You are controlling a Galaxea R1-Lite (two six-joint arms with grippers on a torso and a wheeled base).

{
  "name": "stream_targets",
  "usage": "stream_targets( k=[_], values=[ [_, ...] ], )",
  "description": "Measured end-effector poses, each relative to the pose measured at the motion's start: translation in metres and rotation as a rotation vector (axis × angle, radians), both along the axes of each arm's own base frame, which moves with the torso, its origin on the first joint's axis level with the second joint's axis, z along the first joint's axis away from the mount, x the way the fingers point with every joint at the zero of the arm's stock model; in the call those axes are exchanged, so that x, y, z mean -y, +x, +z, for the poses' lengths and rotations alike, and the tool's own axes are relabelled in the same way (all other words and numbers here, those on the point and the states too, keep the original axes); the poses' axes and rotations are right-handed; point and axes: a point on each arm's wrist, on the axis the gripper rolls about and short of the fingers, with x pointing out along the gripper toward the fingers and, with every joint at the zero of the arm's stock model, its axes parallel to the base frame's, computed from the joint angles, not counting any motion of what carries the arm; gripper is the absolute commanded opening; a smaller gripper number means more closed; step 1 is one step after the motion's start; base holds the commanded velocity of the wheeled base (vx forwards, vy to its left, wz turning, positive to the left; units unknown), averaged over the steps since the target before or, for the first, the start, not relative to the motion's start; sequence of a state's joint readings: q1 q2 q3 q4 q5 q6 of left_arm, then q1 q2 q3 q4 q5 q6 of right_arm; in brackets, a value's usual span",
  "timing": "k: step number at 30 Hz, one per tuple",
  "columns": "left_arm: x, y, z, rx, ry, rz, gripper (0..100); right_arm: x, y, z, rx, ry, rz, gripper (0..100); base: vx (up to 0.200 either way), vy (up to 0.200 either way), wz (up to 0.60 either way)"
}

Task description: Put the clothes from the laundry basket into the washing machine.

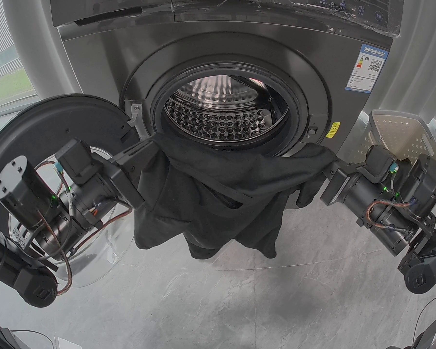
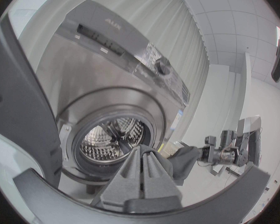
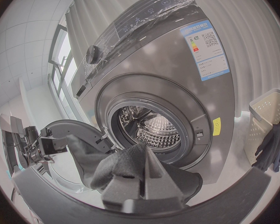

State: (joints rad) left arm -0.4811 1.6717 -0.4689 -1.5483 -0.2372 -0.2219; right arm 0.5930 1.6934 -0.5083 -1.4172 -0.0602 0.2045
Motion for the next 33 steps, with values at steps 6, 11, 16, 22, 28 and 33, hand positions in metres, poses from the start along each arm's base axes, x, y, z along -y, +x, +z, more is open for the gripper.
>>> stream_targets(
  k=[6,11,16,22,28,33],
  values=[
    [-0.004,-0.002,0.017,0.06,-0.037,0.021,0,0.002,-0.004,0.003,0.014,0.008,0.006,0,0.0,0.0,0.0],
    [-0.007,-0.004,0.026,0.089,-0.053,0.03,0,0.006,-0.006,0.012,0.046,0.019,-0.002,0,0.0,0.0,0.0],
    [-0.008,-0.006,0.028,0.098,-0.058,0.031,0,0.011,-0.011,0.02,0.071,0.028,0.001,0,0.0,0.0,0.0],
    [-0.008,-0.007,0.029,0.102,-0.06,0.031,0,0.017,-0.015,0.025,0.075,0.026,-0.004,0,0.0,0.0,0.0],
    [-0.008,-0.007,0.03,0.103,-0.063,0.031,0,0.024,-0.016,0.029,0.076,0.022,-0.017,0,0.0,0.0,0.0],
    [-0.007,-0.006,0.032,0.109,-0.07,0.031,0,0.027,-0.019,0.032,0.071,0.018,-0.023,0,0.0,0.0,0.0]
  ],
)
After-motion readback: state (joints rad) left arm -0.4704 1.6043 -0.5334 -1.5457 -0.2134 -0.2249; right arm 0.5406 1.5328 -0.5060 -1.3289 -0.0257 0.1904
